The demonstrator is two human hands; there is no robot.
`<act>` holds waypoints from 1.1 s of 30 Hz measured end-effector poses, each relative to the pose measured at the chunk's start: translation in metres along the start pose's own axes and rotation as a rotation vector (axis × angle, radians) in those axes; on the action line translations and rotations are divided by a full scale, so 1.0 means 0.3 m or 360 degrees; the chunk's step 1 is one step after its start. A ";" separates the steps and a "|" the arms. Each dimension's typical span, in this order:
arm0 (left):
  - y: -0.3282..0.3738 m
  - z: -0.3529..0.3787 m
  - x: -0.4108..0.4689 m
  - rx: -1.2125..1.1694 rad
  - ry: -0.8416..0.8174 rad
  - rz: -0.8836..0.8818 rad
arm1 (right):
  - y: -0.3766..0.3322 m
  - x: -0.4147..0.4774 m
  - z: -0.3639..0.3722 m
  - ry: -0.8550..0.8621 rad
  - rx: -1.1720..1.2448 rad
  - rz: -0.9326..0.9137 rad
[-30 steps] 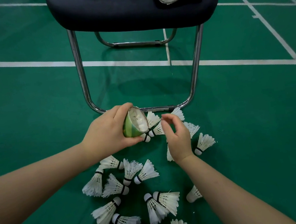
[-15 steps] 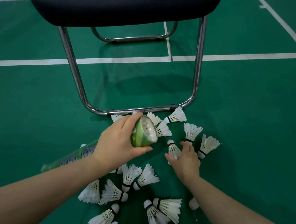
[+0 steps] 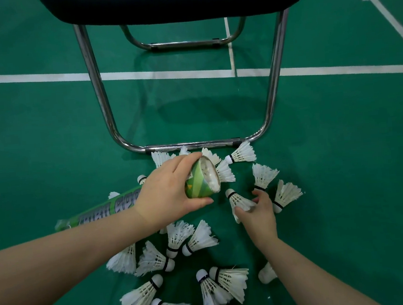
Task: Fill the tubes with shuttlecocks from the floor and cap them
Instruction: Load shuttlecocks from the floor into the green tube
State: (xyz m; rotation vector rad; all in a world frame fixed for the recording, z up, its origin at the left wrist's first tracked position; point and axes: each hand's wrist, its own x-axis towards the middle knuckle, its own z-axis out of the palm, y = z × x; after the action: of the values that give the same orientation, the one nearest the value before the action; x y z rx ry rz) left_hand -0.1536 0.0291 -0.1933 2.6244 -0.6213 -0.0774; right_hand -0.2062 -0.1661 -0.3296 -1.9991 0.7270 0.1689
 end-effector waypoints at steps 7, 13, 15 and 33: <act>0.007 -0.031 -0.022 -0.0063 -0.0088 -0.0035 | -0.083 -0.051 -0.048 0.0151 0.0485 -0.0139; 0.015 -0.049 -0.043 -0.0077 -0.0095 -0.0040 | -0.231 -0.099 -0.094 0.0222 0.1031 -0.0374; 0.017 -0.055 -0.049 -0.0096 -0.0102 -0.0050 | -0.277 -0.108 -0.108 0.0228 0.1088 -0.0458; 0.010 -0.060 -0.064 -0.0146 0.0064 -0.0023 | -0.422 -0.246 -0.044 -0.0261 0.0312 -0.1047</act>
State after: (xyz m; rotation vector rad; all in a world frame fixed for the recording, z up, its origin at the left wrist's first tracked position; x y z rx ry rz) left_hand -0.1693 0.0423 -0.1766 2.5359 -0.5713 -0.0563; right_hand -0.1981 -0.1009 -0.1978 -1.9043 -0.0386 -0.1248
